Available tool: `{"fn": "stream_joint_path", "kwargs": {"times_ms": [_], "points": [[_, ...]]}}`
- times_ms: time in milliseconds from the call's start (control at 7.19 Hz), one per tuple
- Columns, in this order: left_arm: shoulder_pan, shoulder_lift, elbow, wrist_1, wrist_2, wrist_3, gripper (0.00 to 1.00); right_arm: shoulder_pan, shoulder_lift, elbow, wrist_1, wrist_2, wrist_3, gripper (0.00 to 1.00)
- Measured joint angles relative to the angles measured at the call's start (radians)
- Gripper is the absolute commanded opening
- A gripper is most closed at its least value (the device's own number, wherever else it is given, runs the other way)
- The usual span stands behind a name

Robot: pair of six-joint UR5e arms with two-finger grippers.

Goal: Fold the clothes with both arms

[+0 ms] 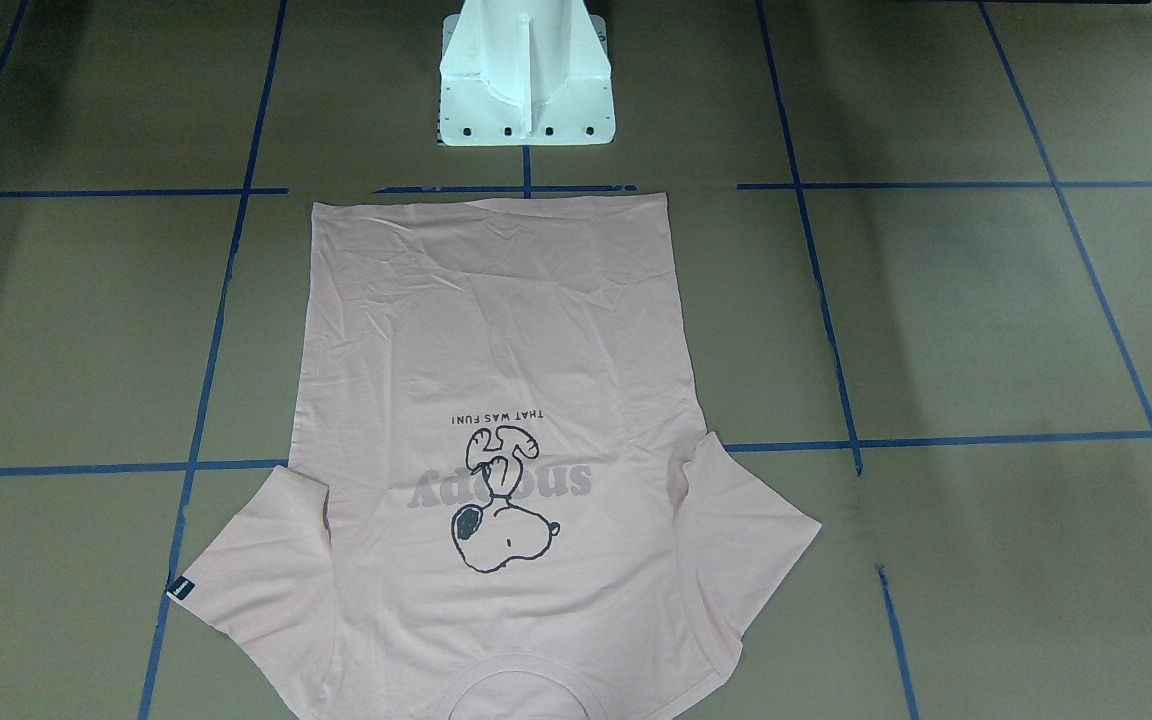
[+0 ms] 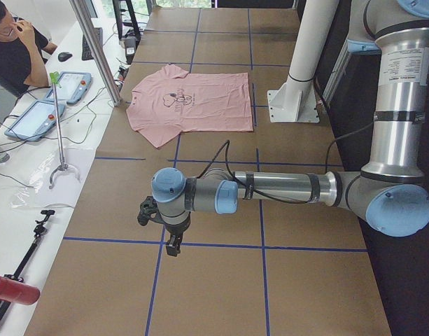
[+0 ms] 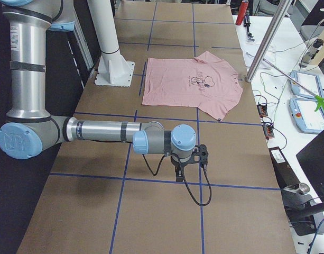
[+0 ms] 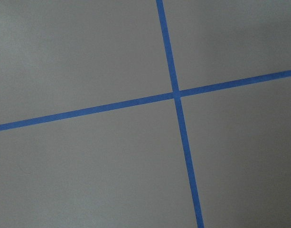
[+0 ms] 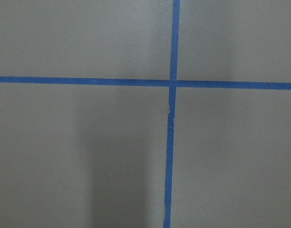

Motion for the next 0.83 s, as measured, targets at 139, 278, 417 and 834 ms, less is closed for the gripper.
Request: {"fn": "stream_joint_path", "kwargs": {"times_ms": [139,278,417,834], "points": [[0.0,0.003,-0.007,0.0,0.0,0.0,1.0,0.0,0.003,0.0,-0.002,-0.003,0.0,1.0],[0.0,0.004,-0.02,-0.003,0.0,0.0,1.0,-0.001,0.019,0.001,-0.001,-0.006,0.006,1.0],[0.002,-0.004,-0.04,-0.006,0.001,-0.001,1.0,-0.01,0.052,-0.002,0.004,-0.005,0.012,1.0],[0.018,-0.111,-0.108,-0.041,-0.016,-0.005,1.0,-0.134,0.254,-0.057,0.013,-0.033,0.02,1.0]]}}
